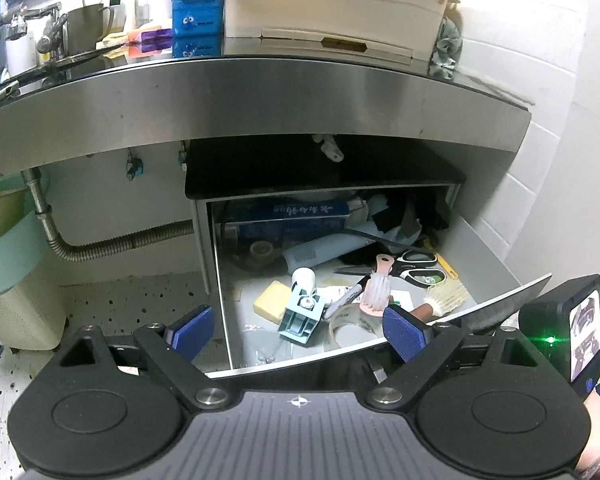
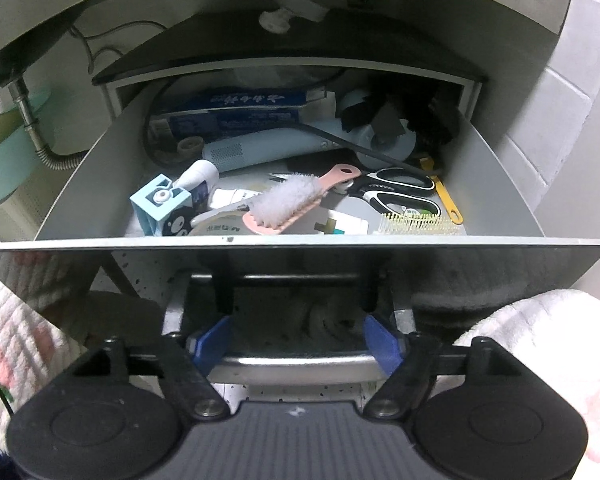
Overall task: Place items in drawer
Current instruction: 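Bring the right gripper to the black drawer front's edge, then push the black drawer closed with the right gripper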
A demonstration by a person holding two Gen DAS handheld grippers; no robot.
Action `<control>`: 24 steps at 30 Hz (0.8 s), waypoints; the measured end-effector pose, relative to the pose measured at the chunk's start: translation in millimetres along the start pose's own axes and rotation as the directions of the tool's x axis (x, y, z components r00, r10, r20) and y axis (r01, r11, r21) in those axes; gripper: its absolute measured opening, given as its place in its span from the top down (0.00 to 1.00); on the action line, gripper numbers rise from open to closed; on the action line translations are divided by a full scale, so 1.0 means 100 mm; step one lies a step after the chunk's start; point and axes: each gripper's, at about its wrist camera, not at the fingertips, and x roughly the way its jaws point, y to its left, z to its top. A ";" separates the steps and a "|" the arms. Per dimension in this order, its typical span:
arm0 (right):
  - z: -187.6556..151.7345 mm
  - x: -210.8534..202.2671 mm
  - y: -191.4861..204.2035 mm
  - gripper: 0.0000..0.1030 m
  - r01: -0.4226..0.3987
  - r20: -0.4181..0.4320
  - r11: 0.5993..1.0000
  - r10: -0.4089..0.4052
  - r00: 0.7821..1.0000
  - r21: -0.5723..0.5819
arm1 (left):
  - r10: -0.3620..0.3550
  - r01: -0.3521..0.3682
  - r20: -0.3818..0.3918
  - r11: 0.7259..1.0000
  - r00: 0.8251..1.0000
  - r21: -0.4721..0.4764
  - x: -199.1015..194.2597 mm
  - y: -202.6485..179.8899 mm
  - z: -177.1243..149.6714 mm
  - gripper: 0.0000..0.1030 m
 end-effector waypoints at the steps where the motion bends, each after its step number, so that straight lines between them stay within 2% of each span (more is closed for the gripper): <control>1: 0.01 0.00 -0.01 0.24 0.002 -0.002 1.000 -0.002 1.000 0.001 | 0.003 -0.003 -0.002 1.000 1.000 0.002 0.00 -0.01 0.00 0.11; 11: 0.02 0.03 -0.07 0.19 -0.015 -0.015 1.000 0.015 1.000 0.011 | 0.003 -0.002 -0.011 1.000 1.000 0.014 0.01 -0.03 0.00 0.11; 24: 0.04 0.03 -0.05 0.18 -0.018 -0.024 1.000 0.018 1.000 0.003 | -0.002 0.002 -0.019 1.000 1.000 0.017 0.02 -0.04 0.00 0.11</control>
